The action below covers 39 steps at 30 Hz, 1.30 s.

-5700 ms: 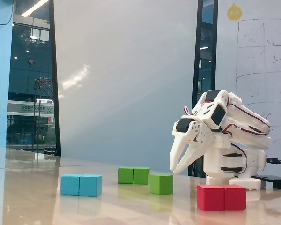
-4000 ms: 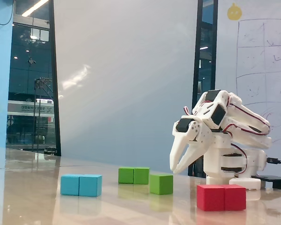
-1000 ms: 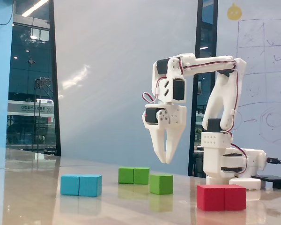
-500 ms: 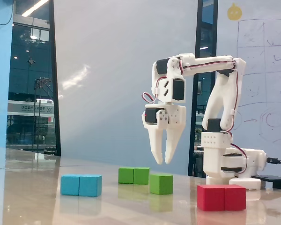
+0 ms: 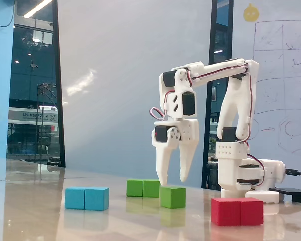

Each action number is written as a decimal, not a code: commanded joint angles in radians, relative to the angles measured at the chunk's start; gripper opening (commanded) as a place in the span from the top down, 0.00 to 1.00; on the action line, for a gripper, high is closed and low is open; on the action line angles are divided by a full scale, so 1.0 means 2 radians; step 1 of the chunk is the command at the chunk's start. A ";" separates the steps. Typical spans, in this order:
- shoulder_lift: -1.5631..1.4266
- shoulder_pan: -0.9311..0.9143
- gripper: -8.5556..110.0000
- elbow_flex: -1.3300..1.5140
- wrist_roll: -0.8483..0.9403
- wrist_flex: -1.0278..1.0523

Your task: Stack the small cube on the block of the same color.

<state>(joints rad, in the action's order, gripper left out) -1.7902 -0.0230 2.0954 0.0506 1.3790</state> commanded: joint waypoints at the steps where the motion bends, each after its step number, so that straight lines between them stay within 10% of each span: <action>1: 0.001 -0.005 0.77 -0.041 0.001 0.004; 39: 0.071 -0.005 0.77 -0.043 0.002 -0.046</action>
<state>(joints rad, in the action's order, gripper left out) -1.6414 -0.0230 2.0801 0.0506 1.3162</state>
